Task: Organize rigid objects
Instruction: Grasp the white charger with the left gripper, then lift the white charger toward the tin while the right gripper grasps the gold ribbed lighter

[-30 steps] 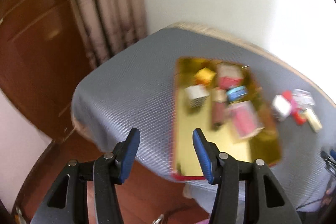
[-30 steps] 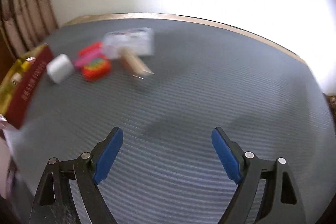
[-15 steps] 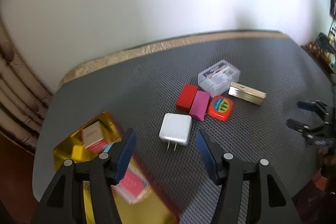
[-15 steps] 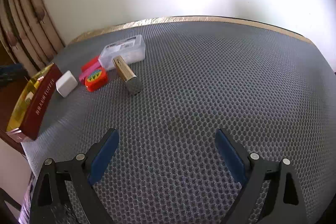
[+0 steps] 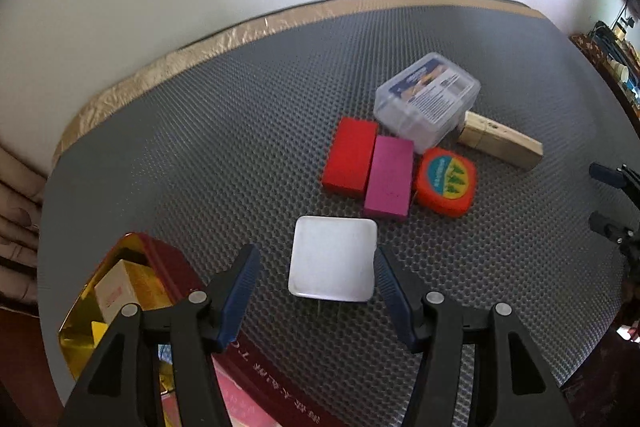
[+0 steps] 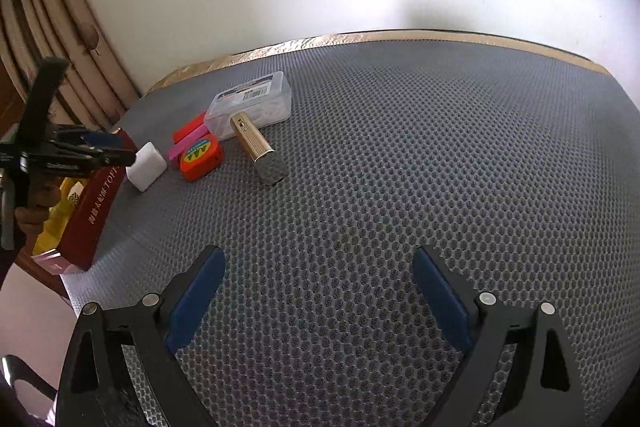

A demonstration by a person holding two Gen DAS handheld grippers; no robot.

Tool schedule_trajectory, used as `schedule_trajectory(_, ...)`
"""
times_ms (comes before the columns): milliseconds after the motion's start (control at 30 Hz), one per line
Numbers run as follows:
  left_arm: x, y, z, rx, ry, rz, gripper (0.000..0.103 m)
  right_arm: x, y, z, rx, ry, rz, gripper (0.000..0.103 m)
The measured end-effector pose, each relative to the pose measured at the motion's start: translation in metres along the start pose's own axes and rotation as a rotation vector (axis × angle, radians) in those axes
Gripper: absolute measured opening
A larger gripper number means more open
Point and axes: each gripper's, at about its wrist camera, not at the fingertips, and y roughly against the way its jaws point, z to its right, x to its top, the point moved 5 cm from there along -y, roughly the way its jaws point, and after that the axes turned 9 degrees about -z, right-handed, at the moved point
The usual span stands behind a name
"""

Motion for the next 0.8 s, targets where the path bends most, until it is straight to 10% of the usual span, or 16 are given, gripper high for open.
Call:
schedule_trajectory(367,0.005,-0.044,0.010,-0.023,-0.058,-0.127,0.062,0.002,-0.002,0.003,0.017,-0.011,-0.019,0.096)
schedule_trajectory(800,-0.024,-0.010,0.028,-0.047,0.167,-0.059,0.051,0.005,-0.011,-0.002,-0.003,0.015,-0.039,0.098)
